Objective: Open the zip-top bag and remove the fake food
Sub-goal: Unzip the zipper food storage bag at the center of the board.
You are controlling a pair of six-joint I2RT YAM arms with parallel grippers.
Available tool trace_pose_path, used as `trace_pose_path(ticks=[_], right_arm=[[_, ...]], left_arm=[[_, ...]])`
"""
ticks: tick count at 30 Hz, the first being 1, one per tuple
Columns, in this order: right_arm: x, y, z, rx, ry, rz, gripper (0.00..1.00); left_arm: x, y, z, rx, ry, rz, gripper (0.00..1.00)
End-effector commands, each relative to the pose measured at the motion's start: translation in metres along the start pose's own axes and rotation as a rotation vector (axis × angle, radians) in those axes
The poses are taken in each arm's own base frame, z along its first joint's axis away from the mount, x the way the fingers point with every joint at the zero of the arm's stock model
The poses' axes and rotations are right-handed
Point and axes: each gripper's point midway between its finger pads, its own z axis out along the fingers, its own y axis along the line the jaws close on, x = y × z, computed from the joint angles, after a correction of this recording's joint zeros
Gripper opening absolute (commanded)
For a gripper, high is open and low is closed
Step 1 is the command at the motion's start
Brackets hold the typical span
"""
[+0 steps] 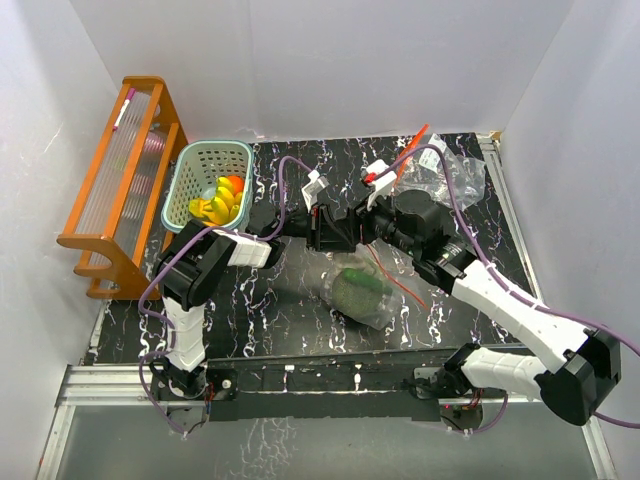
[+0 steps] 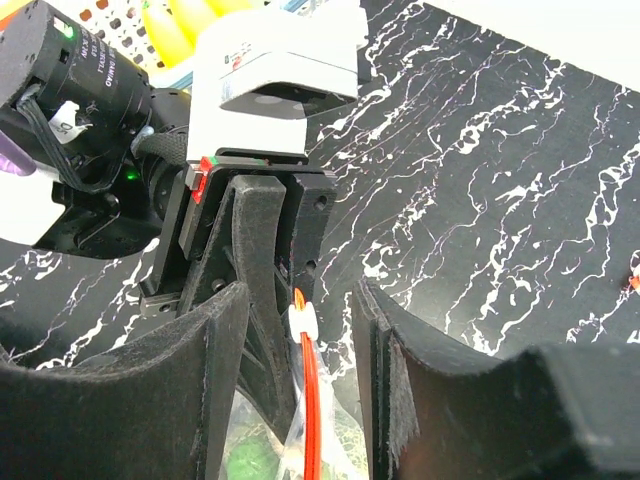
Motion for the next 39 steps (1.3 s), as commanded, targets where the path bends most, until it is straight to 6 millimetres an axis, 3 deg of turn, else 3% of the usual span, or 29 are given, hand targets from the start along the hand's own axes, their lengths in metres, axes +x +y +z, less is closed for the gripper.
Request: trace_pose_path(ticks=[1,9,17,26,32,39], right_arm=[[-0.016,0.004,0.001,-0.016,-0.054,-0.003,0.47],[-0.002,0.012,0.007,-0.065,-0.023,0.019,0.36],[0.004,0.005,0.003,-0.024,-0.019,0.020,0.31],[0.000,0.001,-0.002,0.002,-0.031,0.021,0.09],[0.003,-0.002,-0.006,0.019,-0.031,0.021,0.08],[0.015,-0.002,-0.007,0.016,-0.003,0.021,0.08]], left_arm=[[-0.016,-0.025,0.001,0.072,-0.041,0.216,0.00],[-0.019,-0.031,0.002,0.079,-0.042,0.229,0.00],[-0.018,-0.031,0.001,0.075,-0.043,0.227,0.00],[-0.022,-0.032,0.002,0.079,-0.048,0.234,0.00],[-0.029,-0.036,0.002,0.077,-0.068,0.252,0.00],[-0.056,-0.043,-0.006,0.060,-0.122,0.289,0.00]])
